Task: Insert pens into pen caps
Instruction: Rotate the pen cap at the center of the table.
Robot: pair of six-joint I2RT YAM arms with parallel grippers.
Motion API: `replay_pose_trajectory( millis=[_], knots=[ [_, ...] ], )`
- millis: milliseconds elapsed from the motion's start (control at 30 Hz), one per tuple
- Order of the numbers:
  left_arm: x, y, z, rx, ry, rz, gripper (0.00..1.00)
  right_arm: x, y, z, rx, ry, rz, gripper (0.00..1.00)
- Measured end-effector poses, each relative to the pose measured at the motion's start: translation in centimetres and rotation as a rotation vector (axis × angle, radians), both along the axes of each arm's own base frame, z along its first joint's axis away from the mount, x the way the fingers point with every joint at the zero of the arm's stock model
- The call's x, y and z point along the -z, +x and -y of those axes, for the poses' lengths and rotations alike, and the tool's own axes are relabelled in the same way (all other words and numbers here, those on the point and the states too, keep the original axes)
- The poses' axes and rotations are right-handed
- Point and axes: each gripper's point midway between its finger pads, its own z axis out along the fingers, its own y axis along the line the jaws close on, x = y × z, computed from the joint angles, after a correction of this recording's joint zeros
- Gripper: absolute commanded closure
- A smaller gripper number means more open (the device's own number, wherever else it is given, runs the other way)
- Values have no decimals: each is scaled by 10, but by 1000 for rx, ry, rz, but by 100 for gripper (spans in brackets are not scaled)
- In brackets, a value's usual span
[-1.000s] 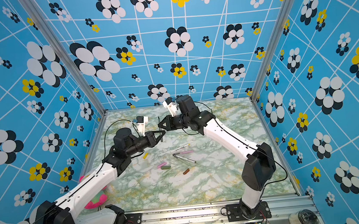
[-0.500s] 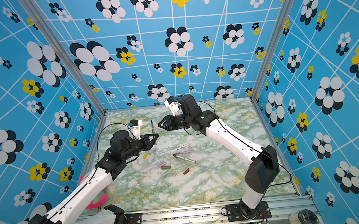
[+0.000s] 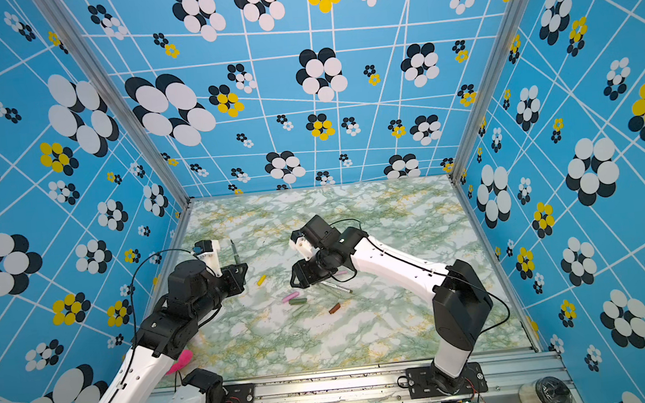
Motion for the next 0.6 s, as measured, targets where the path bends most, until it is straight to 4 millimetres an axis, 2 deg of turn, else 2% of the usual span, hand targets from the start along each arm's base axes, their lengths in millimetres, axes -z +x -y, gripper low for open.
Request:
replay_pose_trajectory(
  millis=[67, 267, 467, 600],
  knots=[
    [13, -8, -3, -3, 2, -24, 100, 14, -3, -2, 0, -25, -28, 38],
    [45, -27, -7, -8, -13, -77, 100, 37, -12, -13, 38, -14, -110, 32],
    [50, -36, -7, 1, -33, -87, 100, 63, -31, -43, 12, 0, -172, 28],
    [51, -38, -6, 10, -35, -95, 100, 82, -30, -53, 25, -3, -199, 28]
  ],
)
